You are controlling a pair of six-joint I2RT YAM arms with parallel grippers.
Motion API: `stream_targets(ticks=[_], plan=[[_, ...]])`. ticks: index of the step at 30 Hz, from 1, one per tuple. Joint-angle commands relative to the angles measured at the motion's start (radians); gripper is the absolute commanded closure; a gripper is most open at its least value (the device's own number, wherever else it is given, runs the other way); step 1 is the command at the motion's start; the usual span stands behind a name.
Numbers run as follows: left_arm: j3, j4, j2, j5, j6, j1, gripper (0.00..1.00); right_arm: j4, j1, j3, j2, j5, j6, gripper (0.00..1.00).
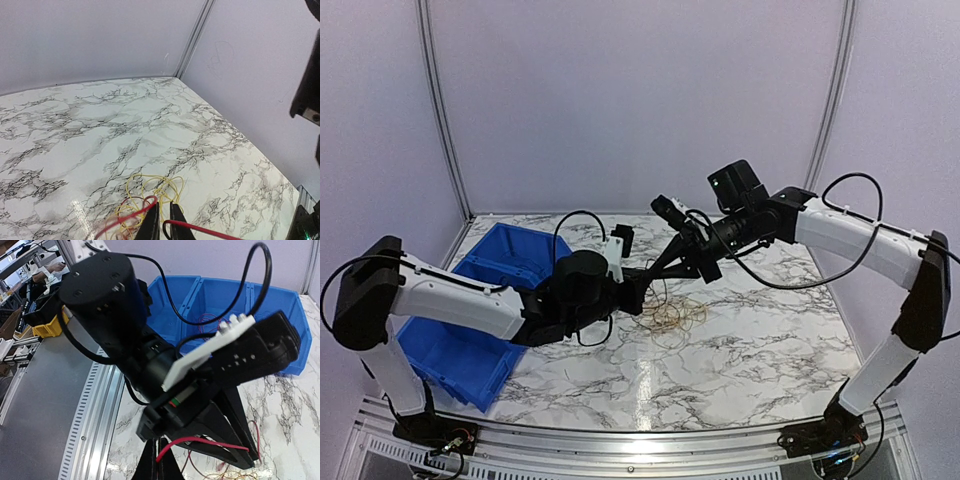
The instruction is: Untangle the cables
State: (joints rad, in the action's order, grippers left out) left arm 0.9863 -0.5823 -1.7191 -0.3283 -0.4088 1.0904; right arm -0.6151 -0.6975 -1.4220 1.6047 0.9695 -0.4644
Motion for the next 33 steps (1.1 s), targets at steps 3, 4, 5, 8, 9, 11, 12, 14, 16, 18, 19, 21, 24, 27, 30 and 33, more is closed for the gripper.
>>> stream_targets(ticks=[3,4,5,8,9,11,12,14,16,18,19,21,24,27,30,33], plan=[[0.043,-0.192,-0.154,-0.070,-0.009,-0.002,0.94,-0.128,-0.001,-0.111,-0.091,0.055,-0.054,1.00],[0.047,-0.200,-0.179,-0.075,-0.017,-0.004,0.94,-0.155,0.000,-0.146,-0.099,0.054,-0.062,1.00],[0.047,-0.212,-0.204,-0.072,-0.027,-0.008,0.95,-0.179,-0.001,-0.178,-0.109,0.053,-0.069,1.00],[0.045,-0.256,-0.265,-0.061,-0.051,-0.017,0.97,-0.211,0.001,-0.255,-0.151,0.039,-0.074,1.00],[0.045,-0.267,-0.282,-0.058,-0.059,-0.020,0.98,-0.219,0.000,-0.280,-0.164,0.030,-0.076,1.00],[0.045,-0.283,-0.318,-0.047,-0.074,-0.025,0.98,-0.239,0.001,-0.339,-0.187,0.011,-0.083,1.00],[0.045,-0.289,-0.331,-0.044,-0.080,-0.027,0.98,-0.251,0.001,-0.377,-0.196,-0.002,-0.086,1.00],[0.045,-0.297,-0.352,-0.036,-0.088,-0.031,0.98,-0.281,0.003,-0.454,-0.207,-0.019,-0.099,1.00],[0.047,-0.300,-0.370,-0.030,-0.088,-0.036,0.97,-0.292,0.003,-0.520,-0.219,-0.030,-0.096,1.00],[0.049,-0.301,-0.386,-0.025,-0.086,-0.039,0.94,-0.272,0.024,-0.539,-0.240,-0.016,-0.084,1.00],[0.050,-0.301,-0.392,-0.024,-0.084,-0.042,0.93,-0.273,0.031,-0.552,-0.242,-0.014,-0.083,1.00],[0.047,-0.302,-0.400,-0.023,-0.084,-0.046,0.93,-0.290,0.041,-0.571,-0.238,-0.008,-0.085,1.00],[0.038,-0.303,-0.405,-0.018,-0.089,-0.053,0.93,-0.293,0.056,-0.571,-0.244,0.007,-0.085,1.00],[0.025,-0.304,-0.399,-0.014,-0.090,-0.055,0.93,-0.293,0.072,-0.565,-0.246,0.023,-0.080,1.00],[0.019,-0.304,-0.392,-0.011,-0.088,-0.057,0.93,-0.294,0.086,-0.569,-0.253,0.033,-0.080,1.00],[0.012,-0.304,-0.384,-0.005,-0.090,-0.057,0.92,-0.290,0.103,-0.585,-0.261,0.040,-0.079,1.00]])
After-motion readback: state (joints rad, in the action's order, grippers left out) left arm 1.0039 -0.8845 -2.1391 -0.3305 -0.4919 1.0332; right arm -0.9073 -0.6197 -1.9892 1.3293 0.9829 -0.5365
